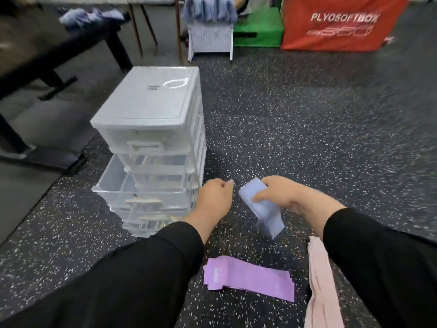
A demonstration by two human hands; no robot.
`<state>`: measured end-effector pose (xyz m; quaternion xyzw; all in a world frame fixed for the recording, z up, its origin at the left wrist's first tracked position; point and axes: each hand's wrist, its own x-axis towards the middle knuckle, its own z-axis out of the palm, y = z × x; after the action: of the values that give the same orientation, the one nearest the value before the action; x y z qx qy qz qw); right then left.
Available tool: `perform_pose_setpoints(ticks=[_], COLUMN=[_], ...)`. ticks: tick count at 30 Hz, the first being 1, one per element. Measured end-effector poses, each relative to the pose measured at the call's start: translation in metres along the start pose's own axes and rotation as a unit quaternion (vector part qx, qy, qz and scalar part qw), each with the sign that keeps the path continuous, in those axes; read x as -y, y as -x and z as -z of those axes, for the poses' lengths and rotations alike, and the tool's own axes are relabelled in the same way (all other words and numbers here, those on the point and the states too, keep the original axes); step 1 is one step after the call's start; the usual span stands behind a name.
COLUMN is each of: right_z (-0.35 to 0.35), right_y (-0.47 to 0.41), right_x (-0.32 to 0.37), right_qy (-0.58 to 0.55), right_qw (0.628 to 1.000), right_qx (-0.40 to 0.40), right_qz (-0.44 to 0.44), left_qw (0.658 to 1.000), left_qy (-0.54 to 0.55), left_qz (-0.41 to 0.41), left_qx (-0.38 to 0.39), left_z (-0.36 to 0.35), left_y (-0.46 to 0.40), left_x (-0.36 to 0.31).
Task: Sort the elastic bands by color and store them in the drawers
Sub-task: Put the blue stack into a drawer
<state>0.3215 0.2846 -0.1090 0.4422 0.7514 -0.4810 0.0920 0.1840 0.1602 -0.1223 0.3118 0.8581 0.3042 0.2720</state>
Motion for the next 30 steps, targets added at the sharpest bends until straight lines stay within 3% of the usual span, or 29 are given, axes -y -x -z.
perform_pose_setpoints(ticks=[5,8,11,18,25,30], right_z=[0.038,0.047,0.045,0.030,0.023,0.029], right_y=[0.076,0.126,0.166,0.196,0.191,0.178], right_x=[0.066,0.097,0.113,0.112,0.108,0.105], right_qy=[-0.087,-0.168,-0.212,-0.243,-0.217,-0.020], right_qw=[0.993,0.978,0.965,0.950,0.952,0.944], right_qx=[-0.047,-0.050,-0.039,-0.032,-0.083,-0.264], right_qz=[0.061,0.111,0.152,0.195,0.199,0.198], left_qw=[0.973,0.938,0.918,0.934,0.951,0.964], left_qy=[0.205,0.319,0.381,0.329,0.280,0.233], left_qz=[0.087,0.060,0.035,-0.042,-0.082,-0.112], left_qx=[0.068,0.118,0.103,0.132,0.101,0.060], left_z=[0.039,0.063,0.088,0.116,0.117,0.125], left_y=[0.041,0.074,0.100,0.135,0.133,0.129], left_x=[-0.053,-0.079,-0.099,-0.100,-0.091,-0.088])
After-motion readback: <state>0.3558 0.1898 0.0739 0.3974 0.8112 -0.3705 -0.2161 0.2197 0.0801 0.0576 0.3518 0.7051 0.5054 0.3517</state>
